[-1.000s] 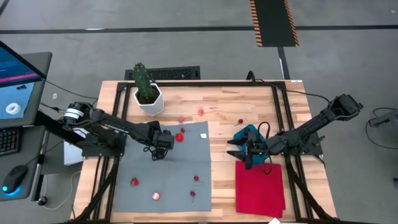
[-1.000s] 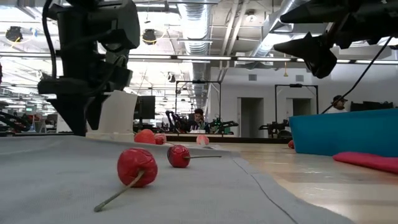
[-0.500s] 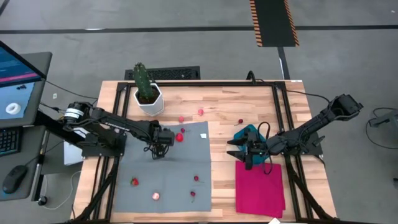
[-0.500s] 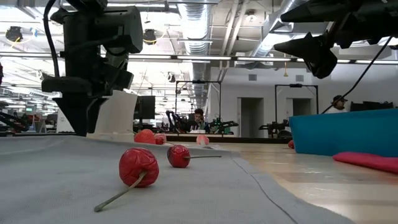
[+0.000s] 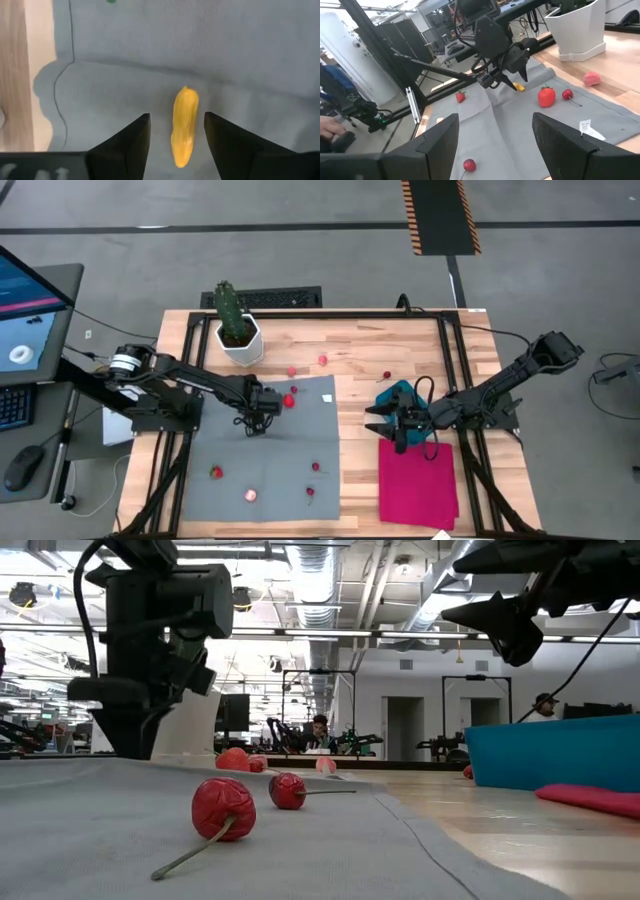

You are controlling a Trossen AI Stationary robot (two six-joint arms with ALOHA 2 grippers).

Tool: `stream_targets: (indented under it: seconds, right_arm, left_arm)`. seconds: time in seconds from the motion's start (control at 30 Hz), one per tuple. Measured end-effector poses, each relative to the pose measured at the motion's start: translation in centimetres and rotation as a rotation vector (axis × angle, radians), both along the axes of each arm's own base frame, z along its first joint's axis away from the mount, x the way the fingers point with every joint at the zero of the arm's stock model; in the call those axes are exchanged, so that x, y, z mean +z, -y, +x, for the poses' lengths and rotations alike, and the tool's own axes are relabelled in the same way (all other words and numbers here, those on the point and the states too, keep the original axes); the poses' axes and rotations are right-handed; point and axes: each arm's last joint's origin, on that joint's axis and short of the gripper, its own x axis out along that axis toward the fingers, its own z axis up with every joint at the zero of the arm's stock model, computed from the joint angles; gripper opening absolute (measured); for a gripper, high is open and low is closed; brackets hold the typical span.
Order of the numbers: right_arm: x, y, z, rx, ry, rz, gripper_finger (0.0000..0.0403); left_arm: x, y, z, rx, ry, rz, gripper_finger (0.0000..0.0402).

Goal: Pick and placing Produce into tupperware
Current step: Put the yellow corn into the blue bin

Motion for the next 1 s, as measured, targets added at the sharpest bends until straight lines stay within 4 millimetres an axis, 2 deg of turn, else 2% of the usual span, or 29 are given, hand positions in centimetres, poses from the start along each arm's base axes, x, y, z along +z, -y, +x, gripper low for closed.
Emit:
stream_targets:
  seconds: [0.37, 0.73, 1.0]
  right_arm:
    - [0.00, 0.00, -0.01, 0.001, -0.001, 0.000, 0.0276]
    - [0.01, 0.00, -0.01, 0.001, 0.001, 0.000, 0.0276]
    - [0.00, 0.00, -0.01, 0.000, -0.001, -0.001, 0.0276]
  left_arm:
    - [-0.13, -0.07, -0.15, -0.038, -0.030, 0.001, 0.0174]
    - [-0.14, -0.48, -0.05, -0.044, -0.028, -0.014, 0.0074]
    - [0.07, -0.55, -0.38, -0.065, -0.051, 0.005, 0.0027]
